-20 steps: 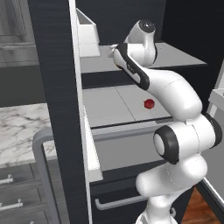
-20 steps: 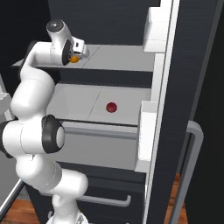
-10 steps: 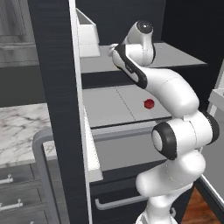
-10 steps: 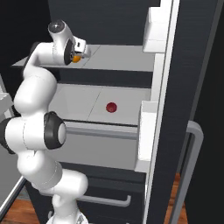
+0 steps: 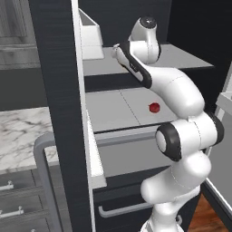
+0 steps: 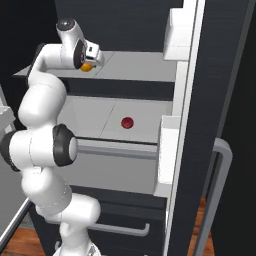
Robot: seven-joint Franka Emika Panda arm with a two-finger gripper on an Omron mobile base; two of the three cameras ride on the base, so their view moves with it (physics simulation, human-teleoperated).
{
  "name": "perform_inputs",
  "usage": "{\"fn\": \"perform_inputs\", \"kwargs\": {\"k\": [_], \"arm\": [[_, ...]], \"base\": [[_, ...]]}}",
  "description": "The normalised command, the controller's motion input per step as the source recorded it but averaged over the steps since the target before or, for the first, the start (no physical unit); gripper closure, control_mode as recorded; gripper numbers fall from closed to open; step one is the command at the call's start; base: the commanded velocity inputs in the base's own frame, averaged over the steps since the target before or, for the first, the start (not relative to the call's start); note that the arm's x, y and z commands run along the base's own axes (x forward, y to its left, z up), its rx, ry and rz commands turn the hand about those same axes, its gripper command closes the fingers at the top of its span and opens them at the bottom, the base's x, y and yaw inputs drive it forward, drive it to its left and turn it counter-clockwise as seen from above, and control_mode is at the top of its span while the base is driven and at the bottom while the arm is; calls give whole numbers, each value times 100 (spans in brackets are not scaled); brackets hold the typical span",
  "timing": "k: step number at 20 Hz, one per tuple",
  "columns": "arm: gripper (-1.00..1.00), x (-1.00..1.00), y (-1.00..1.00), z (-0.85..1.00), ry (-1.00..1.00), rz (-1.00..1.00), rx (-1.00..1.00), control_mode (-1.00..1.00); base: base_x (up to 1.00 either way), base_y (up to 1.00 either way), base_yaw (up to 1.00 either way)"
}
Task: Retrieve the orange and pear from the fridge and place them into the bowl on the dining table.
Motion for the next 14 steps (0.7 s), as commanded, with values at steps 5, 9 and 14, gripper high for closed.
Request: {"fn": "perform_inputs", "kwargs": {"k": [5,9,14], "arm": [[100,-28,-2,-3,-5,0,0,-100],[100,-100,-38,-16,-30,0,0,-100],[100,-100,-60,-6,-28,0,3,-100]], "base": [[0,0,0],[0,0,0],[0,0,0]]}}
